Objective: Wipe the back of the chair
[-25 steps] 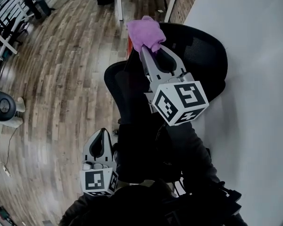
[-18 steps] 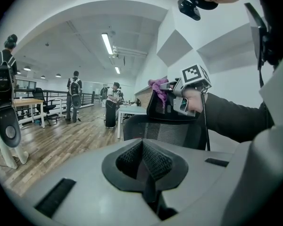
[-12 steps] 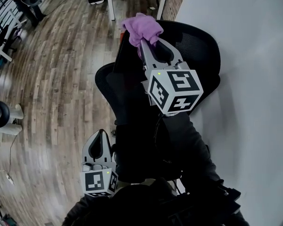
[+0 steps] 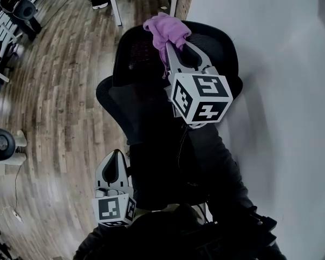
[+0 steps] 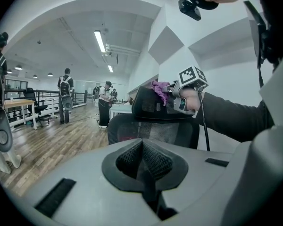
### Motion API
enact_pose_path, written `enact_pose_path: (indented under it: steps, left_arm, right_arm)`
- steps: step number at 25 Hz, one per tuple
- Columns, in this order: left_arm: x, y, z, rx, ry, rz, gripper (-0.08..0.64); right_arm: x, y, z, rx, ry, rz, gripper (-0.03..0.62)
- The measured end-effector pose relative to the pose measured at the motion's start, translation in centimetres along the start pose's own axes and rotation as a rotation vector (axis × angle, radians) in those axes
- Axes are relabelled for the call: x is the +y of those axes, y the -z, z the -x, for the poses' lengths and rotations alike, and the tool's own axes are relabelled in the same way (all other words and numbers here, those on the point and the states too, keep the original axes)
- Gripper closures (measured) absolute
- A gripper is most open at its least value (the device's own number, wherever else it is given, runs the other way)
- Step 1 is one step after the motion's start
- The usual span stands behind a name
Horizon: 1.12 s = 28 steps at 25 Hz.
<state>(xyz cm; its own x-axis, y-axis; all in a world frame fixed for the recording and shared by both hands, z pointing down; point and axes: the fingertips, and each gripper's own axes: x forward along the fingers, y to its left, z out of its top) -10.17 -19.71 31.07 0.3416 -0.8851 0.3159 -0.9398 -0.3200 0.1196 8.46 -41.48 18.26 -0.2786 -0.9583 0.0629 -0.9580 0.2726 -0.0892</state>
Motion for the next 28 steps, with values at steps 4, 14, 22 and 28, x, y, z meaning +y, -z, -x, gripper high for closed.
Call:
enact_pose_path:
  steps: [4,14,22,28]
  left_arm:
    - [-0.9,0.5,-0.3,0.002,0.022,-0.007,0.556]
    - [-4.0,0.3,-0.7,-0.001,0.094,-0.032,0.557]
    - [-7.2,-0.4,-1.1,-0.001,0.146,-0.046,0.555]
    - [-9.9,-0.6,-1.0,-0.003,0.19,-0.066,0.555]
  right_arm:
    - [-2.1,0.5,1.0,0.003,0.05,-0.002,0.512]
    - [-7.3,-0.4,4.8,-0.011,0.171,-0.019,0.512]
    - [-10.9,-1.4,8.0,-0.026,0.235,-0.027,0.512]
    - [-13.3,-1.6,11.2,-0.03,0.278,-0.031,0.512]
